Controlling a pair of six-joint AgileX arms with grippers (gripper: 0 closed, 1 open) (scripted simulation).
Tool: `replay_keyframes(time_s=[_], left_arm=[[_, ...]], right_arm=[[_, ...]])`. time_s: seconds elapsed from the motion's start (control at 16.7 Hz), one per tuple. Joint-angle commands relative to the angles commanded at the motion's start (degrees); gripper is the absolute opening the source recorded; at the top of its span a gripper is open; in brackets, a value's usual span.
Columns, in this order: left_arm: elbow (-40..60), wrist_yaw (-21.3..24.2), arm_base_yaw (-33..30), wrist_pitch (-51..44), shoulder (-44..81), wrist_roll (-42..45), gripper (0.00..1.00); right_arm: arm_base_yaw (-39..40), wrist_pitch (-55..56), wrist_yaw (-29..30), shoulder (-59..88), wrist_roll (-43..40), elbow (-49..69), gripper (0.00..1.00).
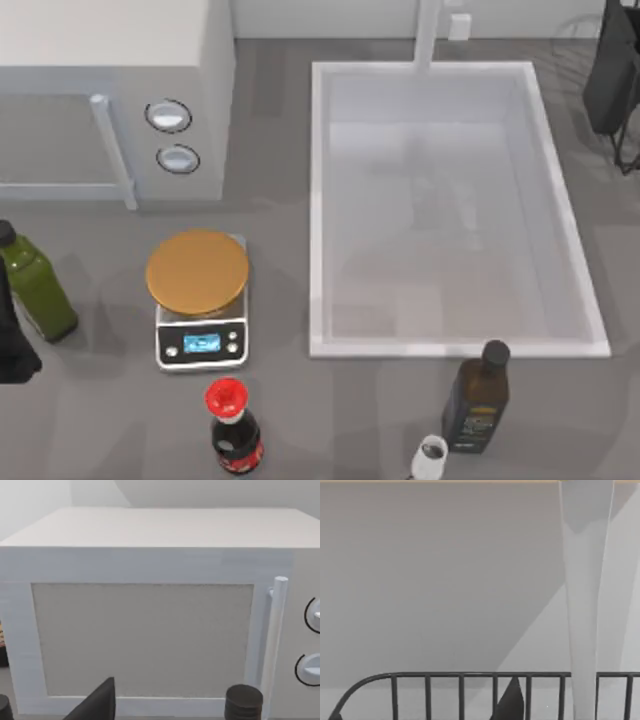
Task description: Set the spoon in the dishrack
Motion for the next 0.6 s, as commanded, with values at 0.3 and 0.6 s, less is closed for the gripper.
replay_keyframes(time_s=[0.3,0.6], left_arm=[[0.0,0.0,0.0,0.0,0.0,0.0,1.00],[0.0,0.0,0.0,0.0,0.0,0.0,1.00]], right_arm=[[0.0,0.0,0.0,0.0,0.0,0.0,1.00],[0.0,0.0,0.0,0.0,0.0,0.0,1.00]])
